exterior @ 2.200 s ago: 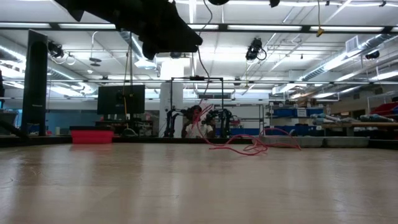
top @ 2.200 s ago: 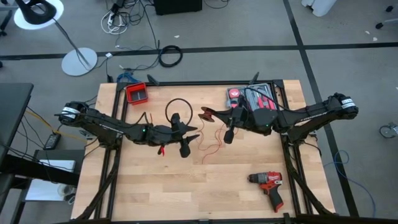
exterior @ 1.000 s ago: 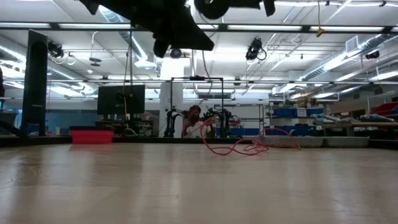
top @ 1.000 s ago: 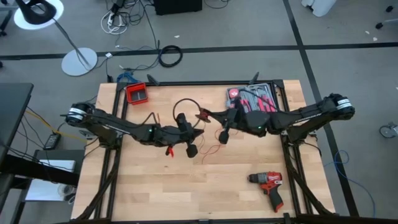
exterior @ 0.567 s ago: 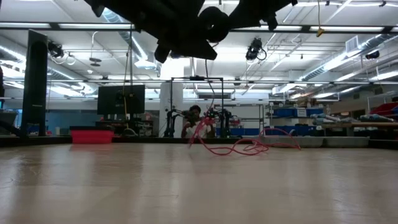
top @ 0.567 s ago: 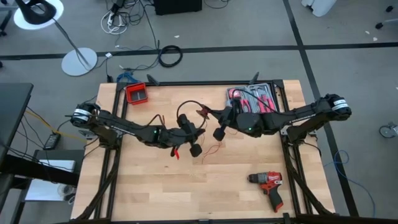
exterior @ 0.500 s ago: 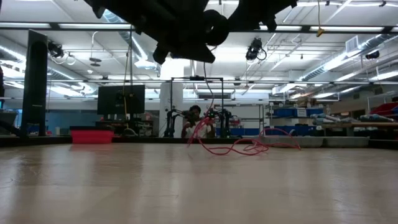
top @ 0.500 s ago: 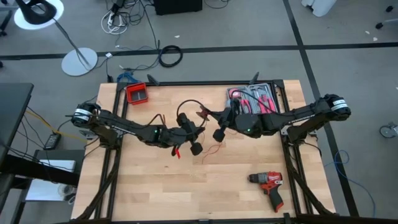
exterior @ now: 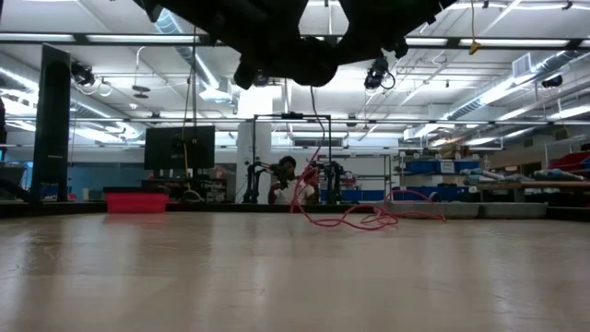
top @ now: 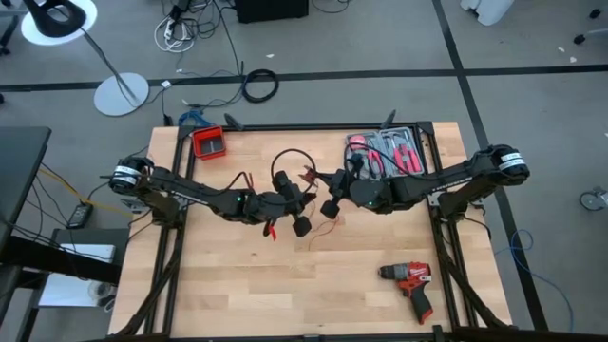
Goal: Coil cords
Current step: Coil the red wire onto the black spool
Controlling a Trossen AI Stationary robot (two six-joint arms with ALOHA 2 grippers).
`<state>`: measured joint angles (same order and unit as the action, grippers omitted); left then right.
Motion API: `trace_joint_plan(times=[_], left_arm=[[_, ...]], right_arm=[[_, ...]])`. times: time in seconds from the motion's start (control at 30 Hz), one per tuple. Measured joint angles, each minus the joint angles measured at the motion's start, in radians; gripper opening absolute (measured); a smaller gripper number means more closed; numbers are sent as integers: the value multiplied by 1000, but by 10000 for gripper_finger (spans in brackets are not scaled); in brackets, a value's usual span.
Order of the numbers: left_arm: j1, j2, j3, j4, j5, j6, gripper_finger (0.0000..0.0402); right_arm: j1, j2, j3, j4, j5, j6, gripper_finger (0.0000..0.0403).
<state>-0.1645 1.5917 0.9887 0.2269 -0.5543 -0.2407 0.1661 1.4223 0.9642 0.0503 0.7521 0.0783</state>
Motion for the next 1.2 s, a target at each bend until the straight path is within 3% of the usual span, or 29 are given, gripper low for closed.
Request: trace_joint_plan(times=[0.33,0.63,0.83,1.0,1.2], left_arm=[[-1,-5,138,-228,74,27,1],[-1,-5,286,-553,136,102,1],[-1,-5,290,-625,253,221,11],[-1,-4,258,-683,253,251,38],[-14,3,218,-632,258,233,89]], right_arm=[[34,-7,0,-189,5,-32,0],[118,-8,0,-280,-96,-59,0],[139,-16,0,-308,-129,-80,0],[140,-55,0,-334,-213,-60,0],[139,-100,0,-348,-224,-45,0]])
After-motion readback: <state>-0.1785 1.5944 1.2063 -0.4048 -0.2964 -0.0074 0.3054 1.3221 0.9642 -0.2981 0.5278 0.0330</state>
